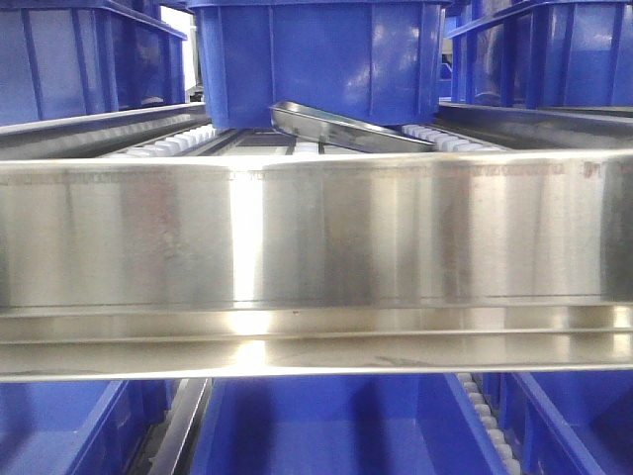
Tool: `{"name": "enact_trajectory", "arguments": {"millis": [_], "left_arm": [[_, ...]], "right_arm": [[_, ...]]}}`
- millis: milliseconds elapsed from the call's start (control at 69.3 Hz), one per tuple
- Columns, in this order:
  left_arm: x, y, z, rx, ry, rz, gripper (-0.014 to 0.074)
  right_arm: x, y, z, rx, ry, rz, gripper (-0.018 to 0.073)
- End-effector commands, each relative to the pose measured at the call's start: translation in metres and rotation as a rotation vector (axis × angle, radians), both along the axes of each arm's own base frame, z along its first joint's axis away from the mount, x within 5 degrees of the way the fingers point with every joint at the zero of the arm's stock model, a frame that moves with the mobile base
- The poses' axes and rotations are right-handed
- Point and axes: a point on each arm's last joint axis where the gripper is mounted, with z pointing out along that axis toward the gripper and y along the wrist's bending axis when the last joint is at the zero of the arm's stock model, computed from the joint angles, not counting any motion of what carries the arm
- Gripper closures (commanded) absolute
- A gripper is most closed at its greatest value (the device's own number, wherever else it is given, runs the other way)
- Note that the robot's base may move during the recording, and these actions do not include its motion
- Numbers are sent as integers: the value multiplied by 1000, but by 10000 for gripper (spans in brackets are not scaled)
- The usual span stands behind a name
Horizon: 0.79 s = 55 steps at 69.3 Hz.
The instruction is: Move two blue bins to right shelf middle
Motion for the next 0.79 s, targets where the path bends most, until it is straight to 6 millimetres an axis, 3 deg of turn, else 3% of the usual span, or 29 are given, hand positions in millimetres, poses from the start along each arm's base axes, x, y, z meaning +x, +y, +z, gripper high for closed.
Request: {"name": "enact_trajectory", "arguments": {"millis": [0,779], "left_arm": [[-5,0,10,-21,-61,-17,707],[-4,2,11,-5,-73,-8,707]], "right_arm": [[-1,-4,14,1,-105,5,721],[1,-2,15,8,-127,16,721]]}}
